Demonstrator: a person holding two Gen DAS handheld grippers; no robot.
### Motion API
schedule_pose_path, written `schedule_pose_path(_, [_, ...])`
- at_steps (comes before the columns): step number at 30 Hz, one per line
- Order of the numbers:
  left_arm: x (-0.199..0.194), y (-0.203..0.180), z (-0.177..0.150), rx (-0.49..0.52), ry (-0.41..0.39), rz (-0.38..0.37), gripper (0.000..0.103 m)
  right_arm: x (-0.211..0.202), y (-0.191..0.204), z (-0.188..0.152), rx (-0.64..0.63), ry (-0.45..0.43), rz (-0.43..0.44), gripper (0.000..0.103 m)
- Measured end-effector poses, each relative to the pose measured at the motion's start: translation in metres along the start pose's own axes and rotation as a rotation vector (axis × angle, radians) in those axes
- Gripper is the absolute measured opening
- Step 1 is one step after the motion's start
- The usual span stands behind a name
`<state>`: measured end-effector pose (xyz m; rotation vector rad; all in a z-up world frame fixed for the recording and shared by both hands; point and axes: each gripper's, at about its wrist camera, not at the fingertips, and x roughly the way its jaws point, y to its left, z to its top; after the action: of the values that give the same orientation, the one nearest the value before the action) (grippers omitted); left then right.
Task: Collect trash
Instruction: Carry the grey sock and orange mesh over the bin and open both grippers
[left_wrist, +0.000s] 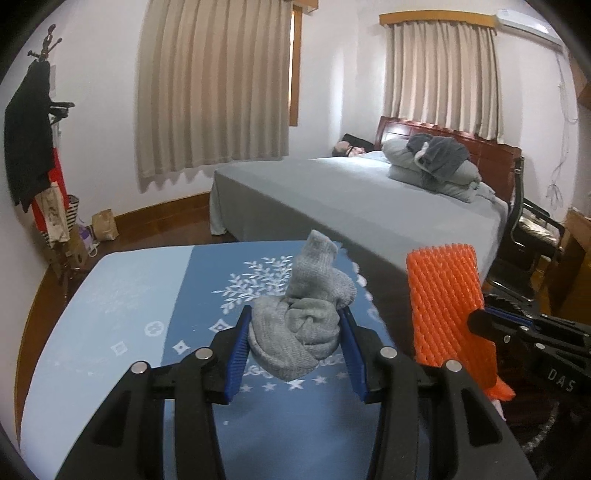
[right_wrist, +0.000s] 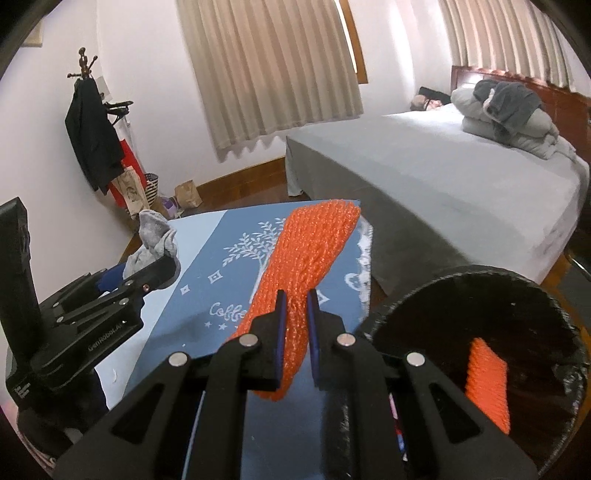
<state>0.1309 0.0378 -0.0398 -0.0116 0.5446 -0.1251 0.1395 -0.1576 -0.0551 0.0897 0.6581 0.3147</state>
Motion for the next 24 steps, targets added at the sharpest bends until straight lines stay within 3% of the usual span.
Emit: schedule_pose_path(24, [-0.014,-0.11,0.007,0.13,-0.032,-0.196,0.046,-0.077,-0.083,-0.033,0.124,-0.083,-0.185,0.01])
